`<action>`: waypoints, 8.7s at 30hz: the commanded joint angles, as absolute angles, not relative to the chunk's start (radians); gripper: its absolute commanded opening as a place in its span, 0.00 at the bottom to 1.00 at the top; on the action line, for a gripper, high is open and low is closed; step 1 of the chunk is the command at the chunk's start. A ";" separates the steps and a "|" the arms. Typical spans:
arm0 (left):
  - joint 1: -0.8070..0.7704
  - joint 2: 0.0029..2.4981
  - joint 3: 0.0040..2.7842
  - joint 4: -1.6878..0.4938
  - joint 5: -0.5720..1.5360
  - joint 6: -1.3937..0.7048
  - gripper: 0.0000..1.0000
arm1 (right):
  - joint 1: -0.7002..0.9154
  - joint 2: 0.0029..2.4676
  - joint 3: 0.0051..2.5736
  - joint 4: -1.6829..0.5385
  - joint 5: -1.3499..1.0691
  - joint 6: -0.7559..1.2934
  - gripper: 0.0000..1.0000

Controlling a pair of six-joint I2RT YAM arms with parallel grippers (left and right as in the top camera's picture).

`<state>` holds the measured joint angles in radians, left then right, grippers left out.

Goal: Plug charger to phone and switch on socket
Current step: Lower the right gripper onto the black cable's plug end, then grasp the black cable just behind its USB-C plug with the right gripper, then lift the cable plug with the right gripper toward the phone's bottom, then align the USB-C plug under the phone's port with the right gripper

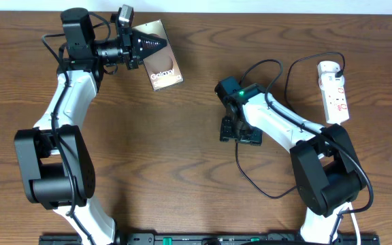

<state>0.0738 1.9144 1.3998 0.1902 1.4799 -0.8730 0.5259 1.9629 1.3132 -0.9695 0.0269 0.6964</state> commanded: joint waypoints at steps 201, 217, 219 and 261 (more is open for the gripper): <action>0.202 1.908 1.408 0.592 1.494 -1.241 0.07 | 0.535 1.900 1.508 -0.196 -1.118 0.370 0.01; 0.213 1.908 1.408 0.593 1.422 -1.247 0.07 | 0.538 1.900 1.508 -0.036 -1.061 0.610 0.01; 0.213 1.908 1.408 0.596 1.421 -1.247 0.07 | 0.538 1.900 1.508 -0.037 -1.061 0.610 0.01; 0.233 1.908 1.408 0.635 1.431 -1.247 0.07 | 0.524 1.972 1.481 0.166 -1.271 0.793 0.01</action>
